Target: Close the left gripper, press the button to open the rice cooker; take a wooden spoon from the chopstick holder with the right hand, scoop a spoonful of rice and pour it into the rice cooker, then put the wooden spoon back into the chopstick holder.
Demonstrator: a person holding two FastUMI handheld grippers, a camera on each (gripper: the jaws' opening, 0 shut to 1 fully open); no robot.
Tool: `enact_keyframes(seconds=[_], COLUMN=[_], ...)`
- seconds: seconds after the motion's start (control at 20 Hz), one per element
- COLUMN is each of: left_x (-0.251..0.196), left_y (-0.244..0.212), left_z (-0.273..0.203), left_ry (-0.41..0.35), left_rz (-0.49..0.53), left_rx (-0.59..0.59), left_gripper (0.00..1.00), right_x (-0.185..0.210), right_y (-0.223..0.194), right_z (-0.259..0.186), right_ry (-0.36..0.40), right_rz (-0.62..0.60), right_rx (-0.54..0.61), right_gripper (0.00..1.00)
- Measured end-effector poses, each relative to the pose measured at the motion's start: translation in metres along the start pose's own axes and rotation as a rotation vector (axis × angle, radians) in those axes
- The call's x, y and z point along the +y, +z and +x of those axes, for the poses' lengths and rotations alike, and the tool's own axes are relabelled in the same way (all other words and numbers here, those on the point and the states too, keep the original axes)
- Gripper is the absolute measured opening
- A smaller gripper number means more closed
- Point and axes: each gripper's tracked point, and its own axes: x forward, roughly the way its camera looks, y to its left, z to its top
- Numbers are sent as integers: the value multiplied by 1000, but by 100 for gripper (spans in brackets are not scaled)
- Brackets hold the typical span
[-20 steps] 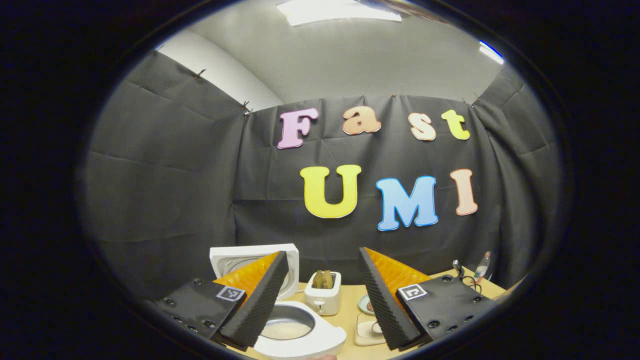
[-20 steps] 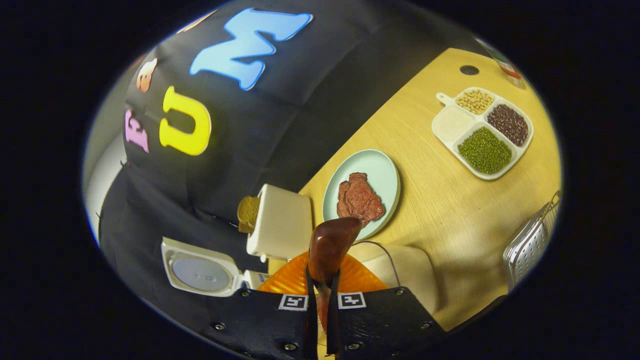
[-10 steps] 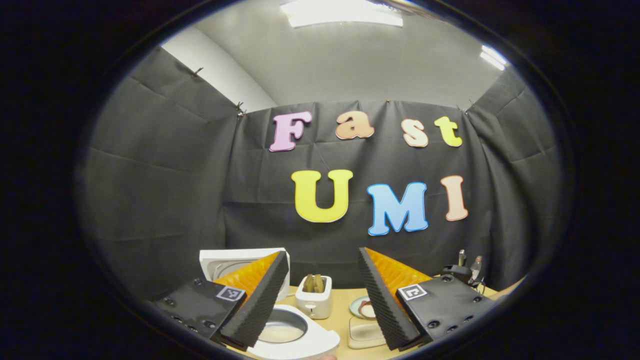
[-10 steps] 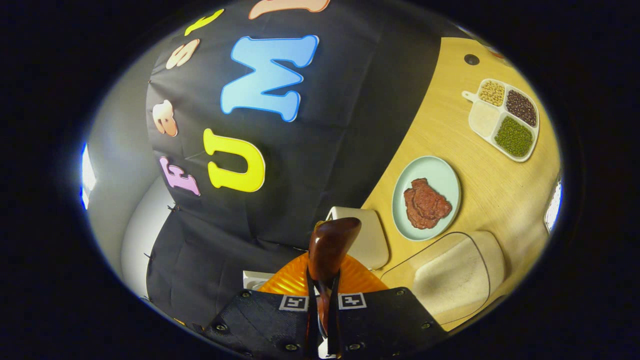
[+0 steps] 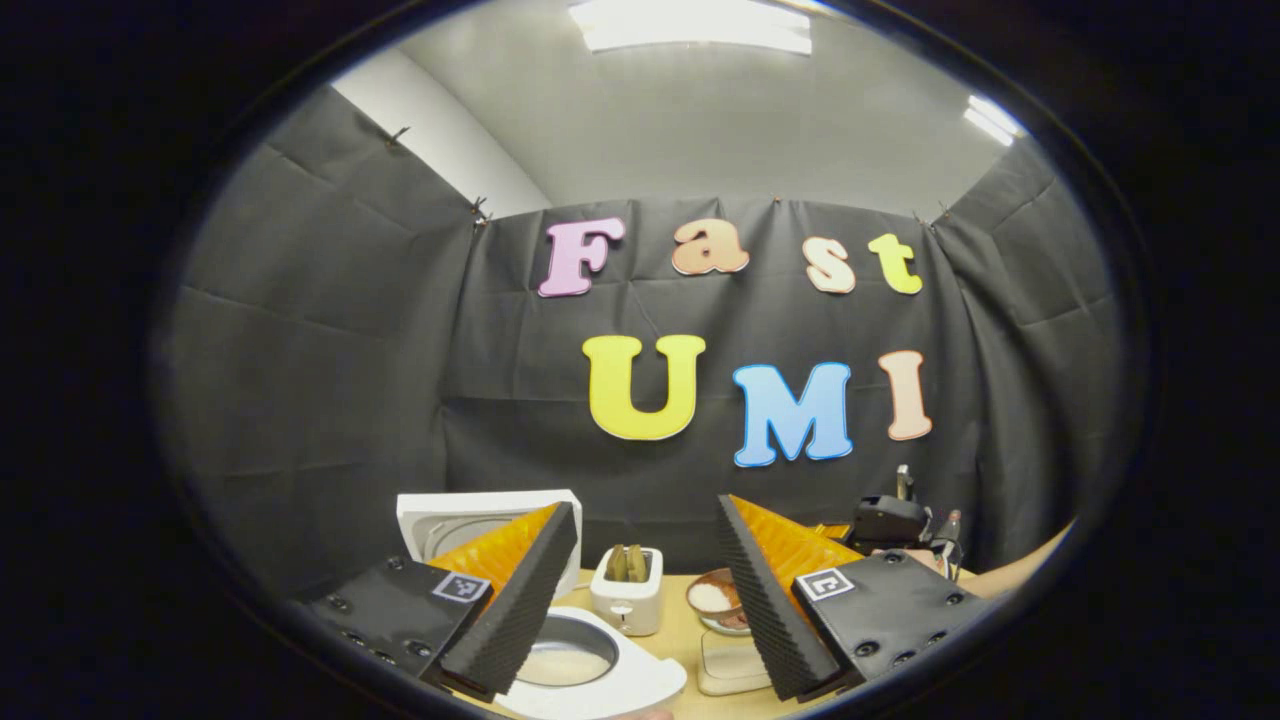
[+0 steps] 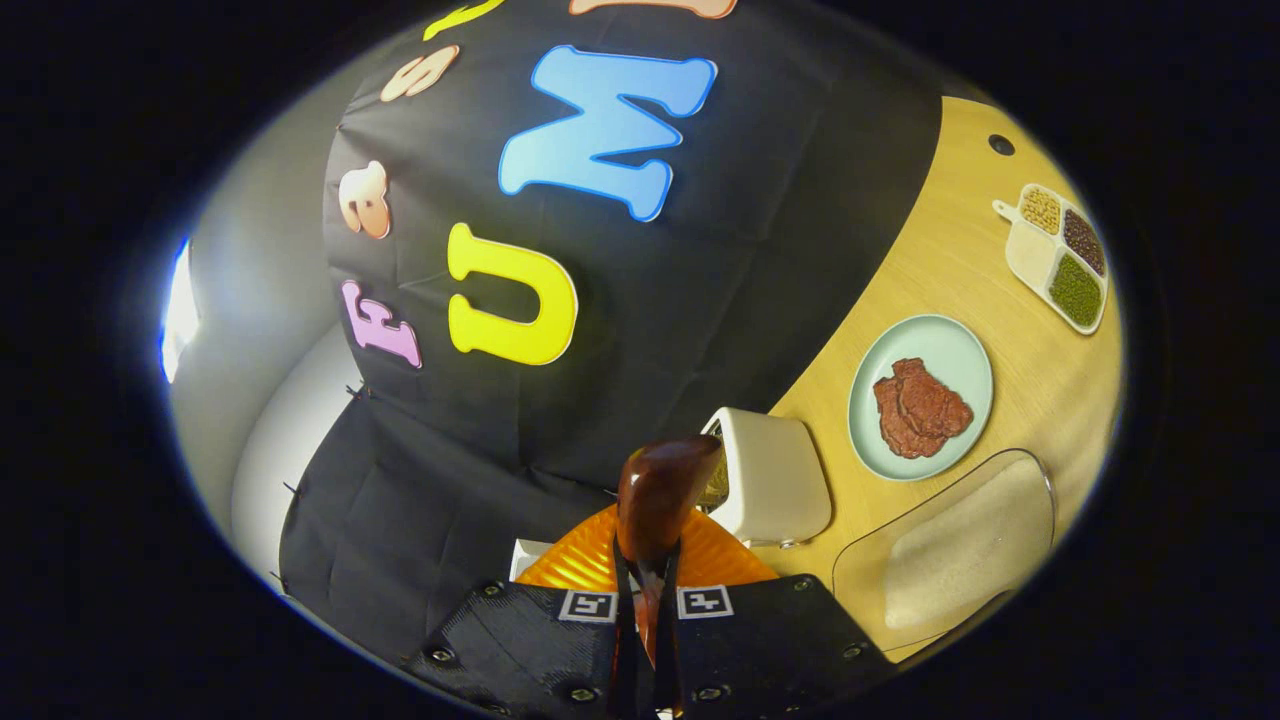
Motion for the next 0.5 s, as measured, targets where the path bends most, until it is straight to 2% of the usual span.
enact_keyframes(seconds=[0.1, 0.15, 0.5], left_x=[6, 8, 27], left_y=[-5, -9, -11], left_z=[1, 2, -4], left_ry=[7, 11, 49], left_rz=[-4, -8, -13], left_rx=[8, 15, 22], left_gripper=[97, 94, 97], right_x=[14, 19, 37], right_y=[-11, -17, -64], right_z=[14, 21, 64], right_ry=[12, 13, 36], right_rz=[-39, -59, -111], right_rx=[21, 30, 104], right_gripper=[8, 7, 7])
